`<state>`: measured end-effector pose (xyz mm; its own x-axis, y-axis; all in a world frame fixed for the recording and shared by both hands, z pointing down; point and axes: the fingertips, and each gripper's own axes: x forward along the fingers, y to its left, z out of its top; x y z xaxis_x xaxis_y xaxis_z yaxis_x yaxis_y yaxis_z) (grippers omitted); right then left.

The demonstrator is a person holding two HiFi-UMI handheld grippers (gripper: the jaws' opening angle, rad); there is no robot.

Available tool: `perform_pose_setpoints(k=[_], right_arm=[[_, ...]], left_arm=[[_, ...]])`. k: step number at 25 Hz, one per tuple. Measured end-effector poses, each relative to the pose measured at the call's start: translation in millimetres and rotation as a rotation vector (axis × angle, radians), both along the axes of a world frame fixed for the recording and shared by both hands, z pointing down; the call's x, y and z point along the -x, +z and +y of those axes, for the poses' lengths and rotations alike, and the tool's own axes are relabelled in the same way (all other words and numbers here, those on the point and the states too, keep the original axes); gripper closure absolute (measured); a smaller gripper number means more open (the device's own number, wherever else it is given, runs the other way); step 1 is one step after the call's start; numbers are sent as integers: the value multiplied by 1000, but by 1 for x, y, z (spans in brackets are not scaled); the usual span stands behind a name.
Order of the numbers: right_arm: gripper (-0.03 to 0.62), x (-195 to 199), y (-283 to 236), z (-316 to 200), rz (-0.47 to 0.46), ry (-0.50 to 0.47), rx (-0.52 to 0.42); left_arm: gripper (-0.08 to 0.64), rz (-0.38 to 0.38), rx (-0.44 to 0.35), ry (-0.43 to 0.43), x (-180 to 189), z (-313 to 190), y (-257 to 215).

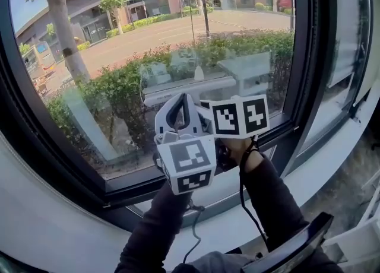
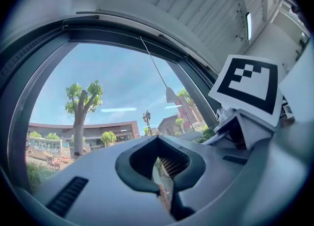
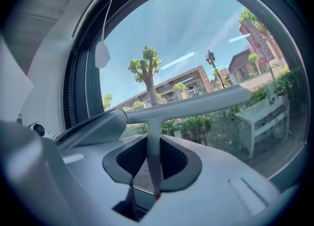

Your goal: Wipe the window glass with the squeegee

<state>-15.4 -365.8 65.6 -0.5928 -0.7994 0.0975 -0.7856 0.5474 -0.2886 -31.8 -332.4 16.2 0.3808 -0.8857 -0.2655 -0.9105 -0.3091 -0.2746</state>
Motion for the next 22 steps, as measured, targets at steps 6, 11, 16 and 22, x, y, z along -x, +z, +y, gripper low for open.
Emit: perform_pose_setpoints(k=[6,11,16,22], right_arm=[[523,-14,-38,0,42,30,-92],[525,-12,-81,-2,74,20,-164],[525,-7,-133,3,88,-12,-238],[525,-6,-191,6,73,-37,-281]], left_arm=[[565,85,-54,23,-7,2,-27],[565,127,-119,19,-4,4,-64],[565,121,-195,-9,-1,11,-111],[565,82,-244,-36,-1,15,-156]])
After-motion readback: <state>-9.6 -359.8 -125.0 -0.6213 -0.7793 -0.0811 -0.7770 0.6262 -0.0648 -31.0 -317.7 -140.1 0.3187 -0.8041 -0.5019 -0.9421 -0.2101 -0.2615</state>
